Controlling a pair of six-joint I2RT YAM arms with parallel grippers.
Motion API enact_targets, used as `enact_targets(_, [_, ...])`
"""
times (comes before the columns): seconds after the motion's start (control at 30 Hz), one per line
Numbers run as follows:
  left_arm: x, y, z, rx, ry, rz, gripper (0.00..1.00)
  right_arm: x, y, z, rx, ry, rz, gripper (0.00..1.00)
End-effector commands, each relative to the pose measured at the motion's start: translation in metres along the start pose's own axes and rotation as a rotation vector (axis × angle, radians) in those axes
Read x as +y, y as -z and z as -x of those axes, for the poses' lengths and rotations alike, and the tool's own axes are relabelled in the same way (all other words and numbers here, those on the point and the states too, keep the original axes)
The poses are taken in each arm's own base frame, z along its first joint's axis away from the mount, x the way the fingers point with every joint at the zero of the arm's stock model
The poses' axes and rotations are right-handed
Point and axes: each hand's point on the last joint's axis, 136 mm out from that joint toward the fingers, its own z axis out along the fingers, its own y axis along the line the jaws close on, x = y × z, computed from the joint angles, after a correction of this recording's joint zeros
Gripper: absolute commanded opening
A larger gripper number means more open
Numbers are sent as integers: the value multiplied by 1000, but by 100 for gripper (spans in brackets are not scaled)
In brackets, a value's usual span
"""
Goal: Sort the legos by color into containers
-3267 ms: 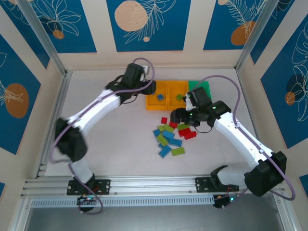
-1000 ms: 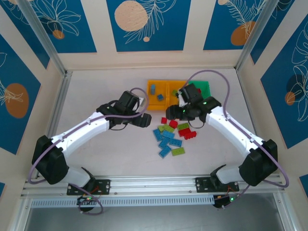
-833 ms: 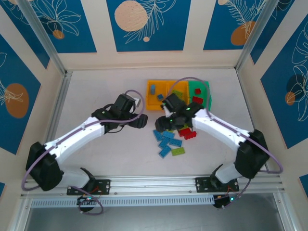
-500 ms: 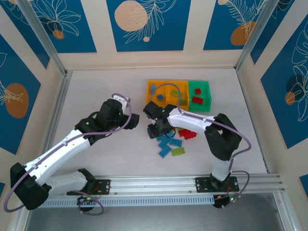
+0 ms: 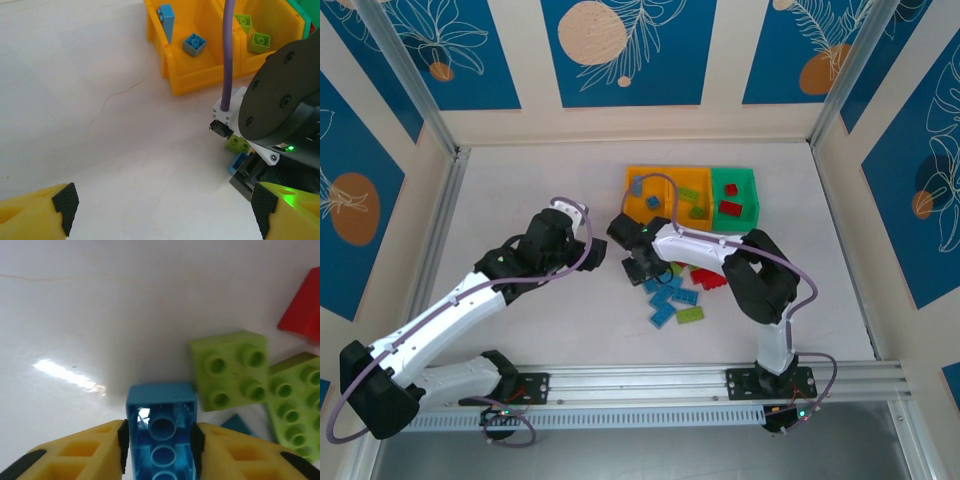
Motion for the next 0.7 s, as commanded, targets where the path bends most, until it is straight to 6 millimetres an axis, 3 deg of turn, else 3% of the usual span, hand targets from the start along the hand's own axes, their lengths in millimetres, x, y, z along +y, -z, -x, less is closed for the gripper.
enact_targets(0.0, [1, 0, -1, -4, -10, 13, 91, 3, -13, -13, 60, 19, -21, 39])
enact_targets(0.1, [2, 0, -1, -8, -12, 18, 91, 2, -15, -17, 69, 20, -33, 42])
enact_targets(0.23, [2, -1, -2, -5, -7, 15, 91, 2, -17, -19, 84, 17, -40, 56])
enact_targets(0.33, [1, -2, -2, -6, -2, 10, 91, 3, -15, -20, 73, 22, -35, 56])
enact_targets(0.5, [1, -3, -2, -6, -4, 10, 91, 2, -17, -15, 67, 20, -28, 32])
enact_targets(0.57, [1, -1, -1, -9, -4, 10, 91, 1, -1, -4, 32, 2, -2, 20])
enact_targets(0.67, [-1, 3, 1, -24, -10, -6, 91, -4, 44, 24, -96, -65, 98, 15])
